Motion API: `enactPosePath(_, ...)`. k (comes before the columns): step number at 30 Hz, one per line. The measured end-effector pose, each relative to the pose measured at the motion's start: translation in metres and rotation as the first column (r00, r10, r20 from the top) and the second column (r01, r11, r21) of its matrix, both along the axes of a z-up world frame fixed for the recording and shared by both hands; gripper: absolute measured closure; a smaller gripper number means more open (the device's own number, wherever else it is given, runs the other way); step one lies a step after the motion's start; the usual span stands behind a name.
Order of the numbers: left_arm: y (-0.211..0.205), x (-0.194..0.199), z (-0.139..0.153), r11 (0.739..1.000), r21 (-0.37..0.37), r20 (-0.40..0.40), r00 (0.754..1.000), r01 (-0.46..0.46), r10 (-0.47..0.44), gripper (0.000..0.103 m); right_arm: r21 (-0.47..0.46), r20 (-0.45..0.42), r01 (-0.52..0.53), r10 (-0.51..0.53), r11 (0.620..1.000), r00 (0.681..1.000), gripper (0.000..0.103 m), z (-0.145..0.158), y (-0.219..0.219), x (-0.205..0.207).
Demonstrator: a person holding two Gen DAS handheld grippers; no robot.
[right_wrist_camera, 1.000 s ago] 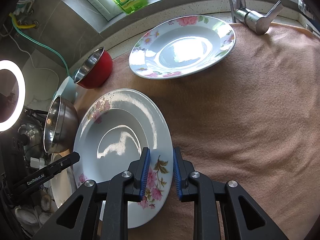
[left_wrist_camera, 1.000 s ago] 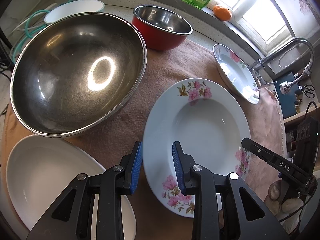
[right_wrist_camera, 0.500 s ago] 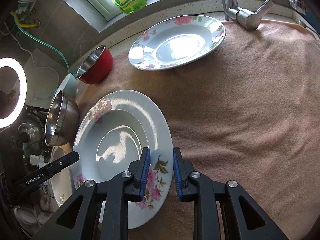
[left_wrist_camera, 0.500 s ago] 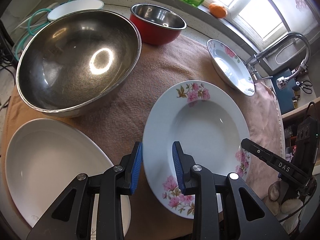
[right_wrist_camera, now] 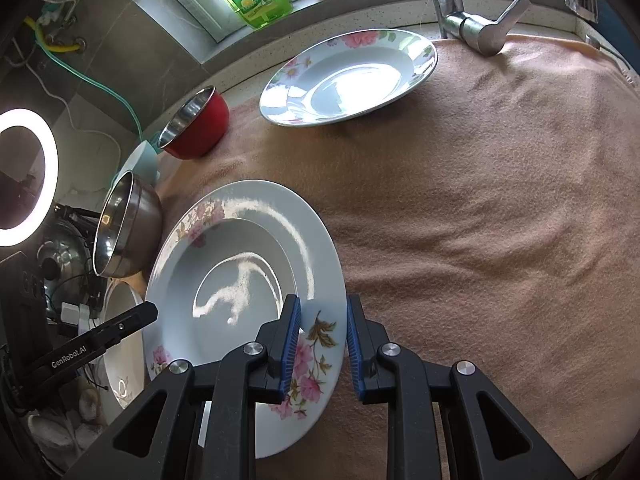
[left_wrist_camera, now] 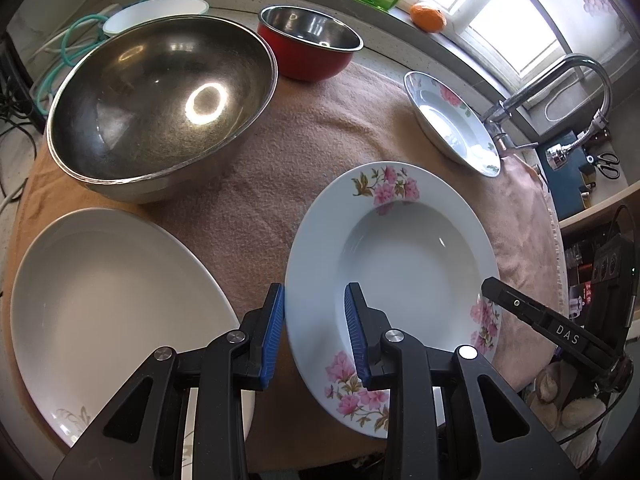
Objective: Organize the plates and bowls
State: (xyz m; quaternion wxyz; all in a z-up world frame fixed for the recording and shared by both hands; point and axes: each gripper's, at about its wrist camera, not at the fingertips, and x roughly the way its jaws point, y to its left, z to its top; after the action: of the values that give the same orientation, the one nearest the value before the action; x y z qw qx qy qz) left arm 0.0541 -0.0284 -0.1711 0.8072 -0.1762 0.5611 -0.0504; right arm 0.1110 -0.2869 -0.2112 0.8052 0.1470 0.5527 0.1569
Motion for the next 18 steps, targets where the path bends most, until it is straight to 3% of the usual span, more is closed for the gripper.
enactPosePath(18,-0.01,-0.012,-0.002,1.0,-0.005,-0.01,1.0,0.018,-0.018,0.074,-0.004,-0.013,0.013,-0.013,1.0,1.0,0.083,-0.003,-0.011,-0.018)
